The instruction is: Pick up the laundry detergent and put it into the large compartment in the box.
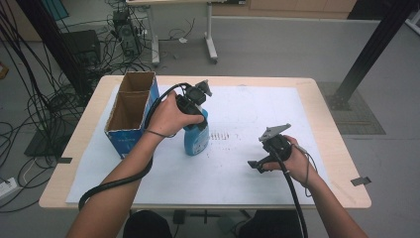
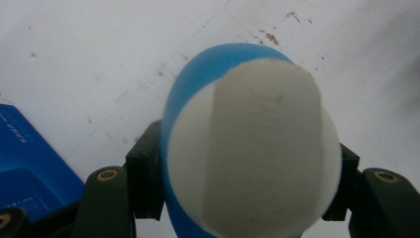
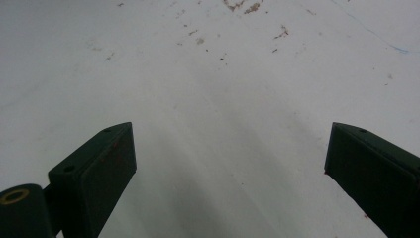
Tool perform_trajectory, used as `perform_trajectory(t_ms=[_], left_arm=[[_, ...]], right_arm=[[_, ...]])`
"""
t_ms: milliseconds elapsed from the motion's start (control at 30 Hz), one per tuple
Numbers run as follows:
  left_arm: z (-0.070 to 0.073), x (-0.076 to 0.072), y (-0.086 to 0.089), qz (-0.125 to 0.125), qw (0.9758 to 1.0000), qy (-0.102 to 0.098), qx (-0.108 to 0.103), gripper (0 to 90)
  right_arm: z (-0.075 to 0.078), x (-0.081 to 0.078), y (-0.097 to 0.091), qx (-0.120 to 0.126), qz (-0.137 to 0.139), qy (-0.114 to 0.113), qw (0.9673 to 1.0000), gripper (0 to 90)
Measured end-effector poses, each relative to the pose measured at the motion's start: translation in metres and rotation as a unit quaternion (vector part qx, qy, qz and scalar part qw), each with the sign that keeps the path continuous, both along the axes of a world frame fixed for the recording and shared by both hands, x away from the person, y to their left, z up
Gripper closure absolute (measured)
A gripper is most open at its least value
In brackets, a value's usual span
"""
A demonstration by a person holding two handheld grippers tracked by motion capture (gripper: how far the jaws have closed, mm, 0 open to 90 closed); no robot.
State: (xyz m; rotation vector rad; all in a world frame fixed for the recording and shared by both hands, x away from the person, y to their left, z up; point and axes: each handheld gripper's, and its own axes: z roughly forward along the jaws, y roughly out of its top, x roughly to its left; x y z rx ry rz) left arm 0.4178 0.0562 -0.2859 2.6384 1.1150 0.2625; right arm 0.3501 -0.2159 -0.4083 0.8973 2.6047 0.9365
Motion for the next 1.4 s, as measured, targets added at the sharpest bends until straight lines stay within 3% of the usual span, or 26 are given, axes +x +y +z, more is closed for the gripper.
perform_trajectory(t_ms=[1067,1400], left_arm=[[0.003,0.001,-0.001,0.001,1.0,0.005,0.005,37.7],[0.029,-0.002,-0.003,-0.003,1.0,-0.002,0.001,37.7]], right_arm=[[0.003,0.006,0.003,-0.008,0.004,-0.003,1.0,5.6],[0.005,0.006,0.005,-0.012,0.008,-0.007,0.9999,5.7]])
